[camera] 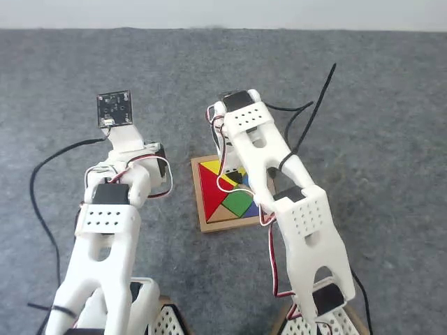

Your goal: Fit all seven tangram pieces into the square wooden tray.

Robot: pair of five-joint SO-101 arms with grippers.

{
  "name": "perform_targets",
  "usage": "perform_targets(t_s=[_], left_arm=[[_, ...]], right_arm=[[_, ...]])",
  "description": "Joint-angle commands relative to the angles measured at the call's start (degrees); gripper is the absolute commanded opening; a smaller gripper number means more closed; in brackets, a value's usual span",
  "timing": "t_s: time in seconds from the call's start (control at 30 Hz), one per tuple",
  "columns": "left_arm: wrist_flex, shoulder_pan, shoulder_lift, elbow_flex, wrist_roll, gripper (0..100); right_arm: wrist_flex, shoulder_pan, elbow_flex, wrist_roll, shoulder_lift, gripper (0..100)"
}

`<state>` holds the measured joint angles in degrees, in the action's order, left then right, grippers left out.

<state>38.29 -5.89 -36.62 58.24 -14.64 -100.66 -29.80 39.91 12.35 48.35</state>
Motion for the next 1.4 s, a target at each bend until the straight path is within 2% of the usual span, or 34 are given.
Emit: perform_targets(t_s=[0.0, 0.2, 0.57, 0.8, 1.0, 1.27, 1.37], left_arm=[[-0.8, -0.4, -0.6, -3.2, 0.4, 5], [-0.8, -0.4, -0.6, -3.2, 0.4, 5], [-0.8, -0.3, -0.6, -3.1, 0.4, 5], [-0.8, -0.2, -0.7, -3.1, 0.6, 5], [-0.8, 0.1, -0.7, -3.1, 1.3, 1], [-0.8, 0.1, -0.8, -3.1, 2.2, 1], [-0.8, 0.1, -0.9, -3.0, 2.2, 1]], right_arm=[[-1.9, -1.6, 2.3, -0.4, -0.8, 33.3], [-2.0, -0.3, 2.6, -0.5, -5.8, 27.2], [-1.4, 4.3, -8.5, -3.3, -19.4, 6.0], [4.4, 4.8, -13.9, -3.3, -16.0, 5.8], [4.5, 2.3, -13.5, -3.3, -11.6, 5.8], [6.8, -2.3, -13.5, -3.1, -10.1, 5.8], [5.1, -2.0, -11.4, -3.0, -10.2, 5.8]])
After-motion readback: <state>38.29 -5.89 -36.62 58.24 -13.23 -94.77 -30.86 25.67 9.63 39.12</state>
